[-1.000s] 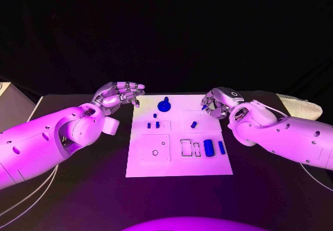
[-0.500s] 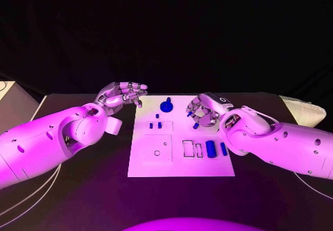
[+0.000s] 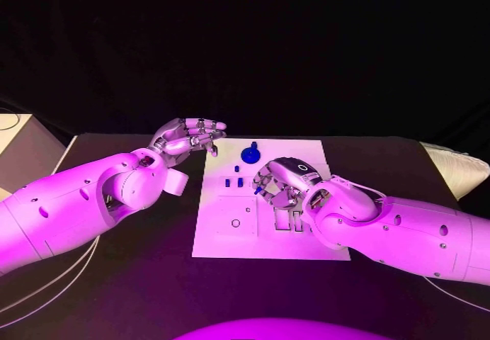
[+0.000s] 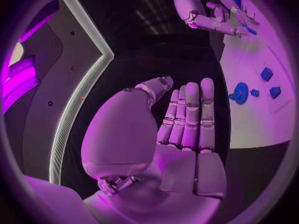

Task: Assemble the parts on the task board

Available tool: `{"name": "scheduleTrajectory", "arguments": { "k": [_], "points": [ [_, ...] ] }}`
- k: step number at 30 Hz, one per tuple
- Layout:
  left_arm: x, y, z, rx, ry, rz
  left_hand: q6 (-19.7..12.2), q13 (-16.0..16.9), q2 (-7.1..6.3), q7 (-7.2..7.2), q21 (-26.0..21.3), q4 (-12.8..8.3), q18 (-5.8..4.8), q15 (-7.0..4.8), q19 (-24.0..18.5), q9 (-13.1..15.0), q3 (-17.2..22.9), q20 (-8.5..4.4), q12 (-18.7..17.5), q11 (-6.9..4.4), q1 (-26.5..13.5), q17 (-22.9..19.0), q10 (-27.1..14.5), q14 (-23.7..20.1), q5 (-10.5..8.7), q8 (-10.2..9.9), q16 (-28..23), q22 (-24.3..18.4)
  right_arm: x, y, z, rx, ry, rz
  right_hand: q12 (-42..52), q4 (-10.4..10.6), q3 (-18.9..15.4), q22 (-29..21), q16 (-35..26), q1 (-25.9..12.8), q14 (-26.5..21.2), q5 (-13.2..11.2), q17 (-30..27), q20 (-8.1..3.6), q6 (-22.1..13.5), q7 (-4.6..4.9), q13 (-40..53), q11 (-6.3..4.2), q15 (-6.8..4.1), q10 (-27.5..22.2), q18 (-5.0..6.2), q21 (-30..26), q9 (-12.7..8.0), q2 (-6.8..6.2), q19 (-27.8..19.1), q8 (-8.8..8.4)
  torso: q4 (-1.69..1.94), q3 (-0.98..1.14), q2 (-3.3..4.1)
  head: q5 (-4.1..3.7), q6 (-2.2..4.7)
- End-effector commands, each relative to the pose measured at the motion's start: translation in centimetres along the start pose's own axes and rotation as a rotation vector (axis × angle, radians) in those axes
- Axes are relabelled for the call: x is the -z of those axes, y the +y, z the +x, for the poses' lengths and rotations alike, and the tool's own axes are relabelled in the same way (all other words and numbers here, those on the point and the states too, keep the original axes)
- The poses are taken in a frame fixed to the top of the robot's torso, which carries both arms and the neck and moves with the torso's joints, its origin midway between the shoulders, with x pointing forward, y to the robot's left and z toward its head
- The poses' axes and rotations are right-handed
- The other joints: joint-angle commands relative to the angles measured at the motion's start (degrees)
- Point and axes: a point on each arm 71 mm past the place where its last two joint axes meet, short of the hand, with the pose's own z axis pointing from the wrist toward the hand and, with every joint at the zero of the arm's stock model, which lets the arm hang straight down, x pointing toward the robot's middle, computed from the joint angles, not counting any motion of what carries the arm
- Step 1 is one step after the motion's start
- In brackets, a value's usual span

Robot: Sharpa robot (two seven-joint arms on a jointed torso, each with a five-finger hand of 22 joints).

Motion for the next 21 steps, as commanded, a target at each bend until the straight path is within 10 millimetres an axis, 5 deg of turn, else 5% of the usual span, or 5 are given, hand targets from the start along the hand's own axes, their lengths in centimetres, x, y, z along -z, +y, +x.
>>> {"name": "scheduleTrajectory", "arguments": {
  "k": [1, 21],
  "points": [
    [0.0, -0.1, 0.2, 0.005, 0.002, 0.011, -0.5, -0.1, 0.01, -0.01, -0.2, -0.1, 0.83, 0.13, 0.4, -0.1, -0.3, 0.11, -0.4, 0.00, 0.4, -0.1, -0.6, 0.2, 0.00, -0.2, -0.2, -0.1, -0.1, 0.4, 0.7, 0.039, 0.036, -0.017, 0.2, 0.0, 0.4, -0.1, 0.1, -0.2, 2.5, 0.4, -0.2, 0.08, 0.4, -0.08, 0.1, -1.91, -0.41, 2.2, -0.64, 0.1, 0.1, 0.16, 0.3, 0.19, 0.03, 0.04, 0.11, 0.34, -0.18],
    [0.0, -0.1, 0.3, 0.006, 0.004, 0.006, -0.4, -0.1, 0.25, 0.07, -0.4, 0.0, 0.81, 0.20, 0.6, -0.1, -0.5, 0.15, -0.2, 0.07, 0.4, -0.2, -0.8, 0.1, 0.13, -0.1, -0.3, -0.2, -0.4, 1.6, 2.5, 0.038, 0.070, -0.042, 0.1, -0.1, 0.5, 0.0, 0.2, -0.3, 2.5, 0.5, -0.1, 0.07, 0.3, -0.05, 0.1, -1.89, -0.41, 2.2, -0.64, 0.1, 0.1, 0.18, 0.2, 0.18, -0.04, 0.10, 0.02, 1.16, -0.93]
  ]
}}
